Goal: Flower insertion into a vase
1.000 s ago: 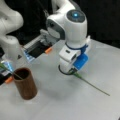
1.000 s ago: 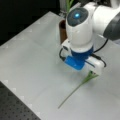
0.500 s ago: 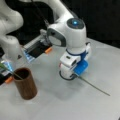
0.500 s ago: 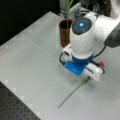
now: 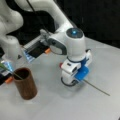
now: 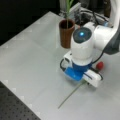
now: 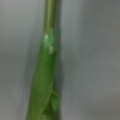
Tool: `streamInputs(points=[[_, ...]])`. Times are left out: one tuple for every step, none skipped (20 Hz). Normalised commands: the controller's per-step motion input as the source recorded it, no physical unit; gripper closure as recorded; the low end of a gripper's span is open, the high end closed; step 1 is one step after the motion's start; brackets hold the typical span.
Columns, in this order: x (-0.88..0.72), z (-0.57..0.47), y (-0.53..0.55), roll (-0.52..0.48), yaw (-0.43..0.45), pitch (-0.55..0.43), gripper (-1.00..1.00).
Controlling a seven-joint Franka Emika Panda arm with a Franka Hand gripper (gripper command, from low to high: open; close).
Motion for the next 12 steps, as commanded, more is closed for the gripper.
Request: streamInputs(points=[[0.14,-0.2,0.05,-0.236,-0.026,-0.099,-1.0],[0.16,-0.21,0.06,-0.254,-0.024,-0.09,-1.0],[0.18,-0.22,0.07,-0.267,-0.022,-0.077,-1.0],[0.21,-0.21,0.08,-0.279,-0.014,-0.072,-1.0],[0.24,-0.21,0.09,-0.289,-0.008,-0.06,-1.0],[0.27,-0.2,0.1,-0.295,-0.011,-0.053,-1.0],[0.3,-0.18,0.12,-0.293,-0.017,-0.046,-1.0],[0.32,-0.19,0.14,-0.285,-0.017,-0.029,-1.0],[0.34,-0.2,0.16,-0.285,-0.013,-0.014,1.0],[0.35,-0.21,0.17,-0.26,0.004,-0.002,1.0],[0.36,-0.22,0.18,-0.273,-0.002,0.04,1.0],[0.37,-0.23,0.19,-0.28,0.009,0.038,1.0]])
